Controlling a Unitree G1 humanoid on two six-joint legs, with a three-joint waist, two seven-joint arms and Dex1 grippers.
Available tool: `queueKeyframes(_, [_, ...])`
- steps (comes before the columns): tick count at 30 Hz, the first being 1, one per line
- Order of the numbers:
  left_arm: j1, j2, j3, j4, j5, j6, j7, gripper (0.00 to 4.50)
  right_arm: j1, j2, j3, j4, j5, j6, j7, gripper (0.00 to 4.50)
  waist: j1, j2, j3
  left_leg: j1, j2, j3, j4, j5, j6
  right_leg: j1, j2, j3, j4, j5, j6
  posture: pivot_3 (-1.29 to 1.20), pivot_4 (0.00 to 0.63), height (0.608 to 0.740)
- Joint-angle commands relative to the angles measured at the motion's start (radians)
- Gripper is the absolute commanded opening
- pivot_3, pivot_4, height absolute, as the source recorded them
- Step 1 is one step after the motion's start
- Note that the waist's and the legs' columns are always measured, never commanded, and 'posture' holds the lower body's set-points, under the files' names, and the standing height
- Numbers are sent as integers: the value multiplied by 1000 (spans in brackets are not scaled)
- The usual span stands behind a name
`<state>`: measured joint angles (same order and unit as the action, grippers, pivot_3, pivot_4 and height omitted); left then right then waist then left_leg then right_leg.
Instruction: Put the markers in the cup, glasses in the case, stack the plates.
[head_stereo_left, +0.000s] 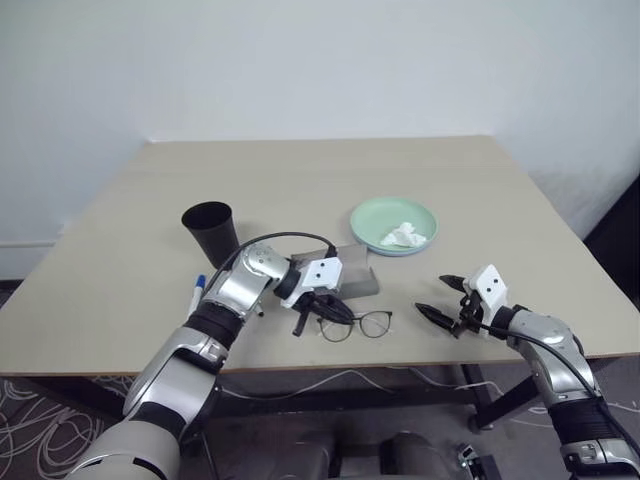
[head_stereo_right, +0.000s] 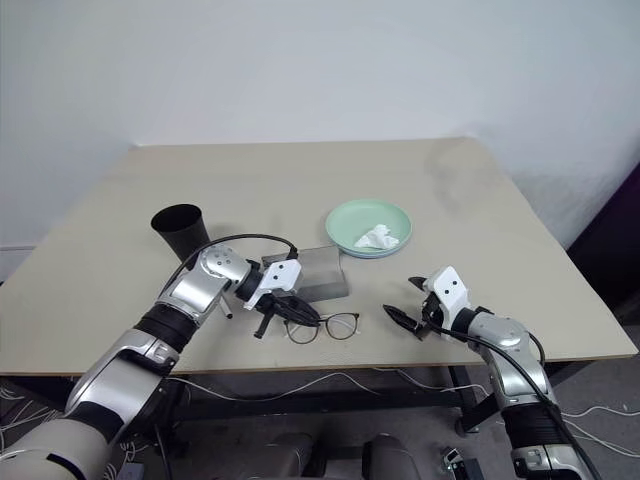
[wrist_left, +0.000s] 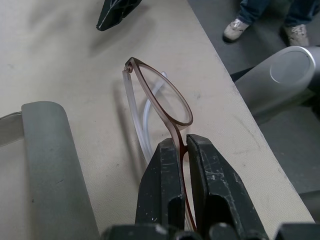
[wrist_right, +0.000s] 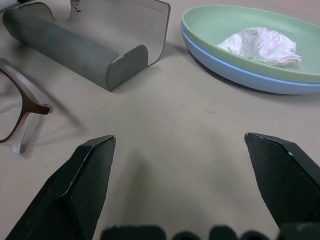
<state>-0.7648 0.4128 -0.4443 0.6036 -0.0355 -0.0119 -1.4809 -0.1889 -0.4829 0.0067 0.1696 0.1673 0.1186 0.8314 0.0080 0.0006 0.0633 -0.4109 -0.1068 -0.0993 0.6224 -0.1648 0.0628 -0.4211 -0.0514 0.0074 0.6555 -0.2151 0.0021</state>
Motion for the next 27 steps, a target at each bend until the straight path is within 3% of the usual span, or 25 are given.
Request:
queueKeyframes(1, [-13,-9,8,10,26,-4,24,103,-18,-9,-25,-34,21,-6,-10,4482,0,0,0,0,0,0,1,0,0,1,0,0,0,0,0,0,0,736])
queueKeyframes(9, [-10,-15,33,-14,-9,32,15,46,-22,-4,-14,-30,14,-5,-17,4482,-2,0,0,-2,1,0,5,-1,2,4,-3,-5,0,-1,1,0,0,736])
queueKeyframes(21, [-39,-7,168,-78,-133,187,0,46,-37,-11,-5,-20,9,-5,-4,4482,-2,0,0,-5,1,-1,4,-2,3,-2,-3,-7,0,-1,2,0,0,736])
queueKeyframes(27, [-89,0,243,-28,-142,155,62,46,-54,-15,1,-12,7,-5,6,4482,-2,0,0,-5,1,0,5,-2,3,-1,-3,-7,0,-1,2,0,0,736])
